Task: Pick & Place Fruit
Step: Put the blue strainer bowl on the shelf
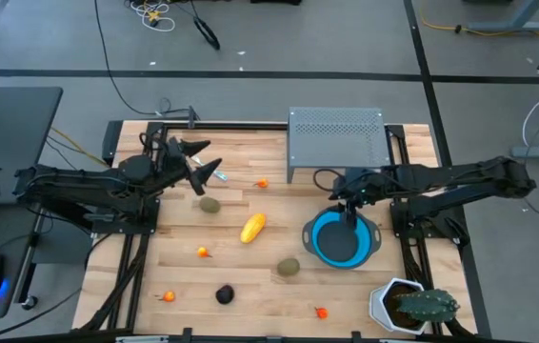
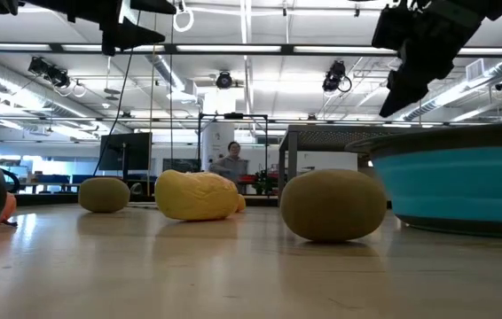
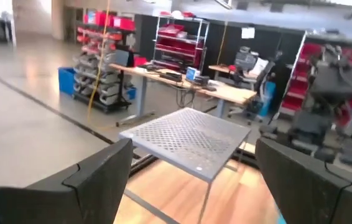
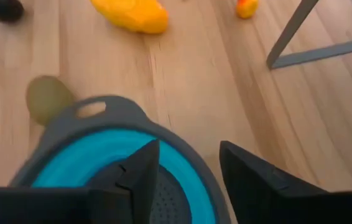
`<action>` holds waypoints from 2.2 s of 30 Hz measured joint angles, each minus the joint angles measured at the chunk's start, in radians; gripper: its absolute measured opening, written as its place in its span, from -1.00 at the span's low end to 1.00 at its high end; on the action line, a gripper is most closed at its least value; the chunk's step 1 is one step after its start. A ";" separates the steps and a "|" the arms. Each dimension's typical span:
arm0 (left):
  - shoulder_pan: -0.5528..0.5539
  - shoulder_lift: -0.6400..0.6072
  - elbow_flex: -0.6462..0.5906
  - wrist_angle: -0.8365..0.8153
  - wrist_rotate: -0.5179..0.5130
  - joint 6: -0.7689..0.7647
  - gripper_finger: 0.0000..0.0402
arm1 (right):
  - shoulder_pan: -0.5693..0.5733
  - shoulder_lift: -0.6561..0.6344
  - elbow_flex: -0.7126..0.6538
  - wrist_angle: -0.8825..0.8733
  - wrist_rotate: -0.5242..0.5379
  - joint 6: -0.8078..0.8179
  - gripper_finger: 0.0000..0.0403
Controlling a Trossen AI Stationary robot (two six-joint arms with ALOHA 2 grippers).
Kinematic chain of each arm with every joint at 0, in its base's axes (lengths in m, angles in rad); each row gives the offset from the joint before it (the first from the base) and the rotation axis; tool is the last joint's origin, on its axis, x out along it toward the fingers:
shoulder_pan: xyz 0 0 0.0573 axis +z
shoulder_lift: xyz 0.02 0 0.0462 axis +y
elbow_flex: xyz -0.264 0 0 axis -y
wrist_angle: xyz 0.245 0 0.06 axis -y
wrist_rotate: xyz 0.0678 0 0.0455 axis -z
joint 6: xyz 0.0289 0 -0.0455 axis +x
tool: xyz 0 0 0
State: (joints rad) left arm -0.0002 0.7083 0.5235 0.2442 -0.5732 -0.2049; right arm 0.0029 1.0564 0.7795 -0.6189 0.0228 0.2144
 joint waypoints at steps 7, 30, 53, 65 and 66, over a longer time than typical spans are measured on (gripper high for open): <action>0.001 0.055 -0.004 0.017 0.016 -0.070 0.73 | 0.000 0.042 0.000 -0.013 0.059 -0.083 0.02; 0.004 0.190 -0.005 0.167 0.260 0.077 0.73 | 0.008 0.251 -0.044 -0.005 0.108 -0.151 0.08; 0.004 0.190 -0.005 0.166 0.281 0.081 0.73 | 0.048 0.258 -0.085 -0.020 0.063 -0.125 -0.65; 0.004 0.190 -0.005 0.166 0.279 0.097 0.73 | 0.044 0.258 -0.085 0.024 -0.001 -0.095 -0.78; 0.004 0.190 -0.005 0.166 0.279 0.097 0.73 | 0.041 0.258 -0.085 0.022 -0.002 -0.090 -0.78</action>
State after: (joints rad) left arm 0.0036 0.8981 0.5182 0.4099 -0.2939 -0.1081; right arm 0.0440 1.3148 0.6949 -0.5966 0.0212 0.1241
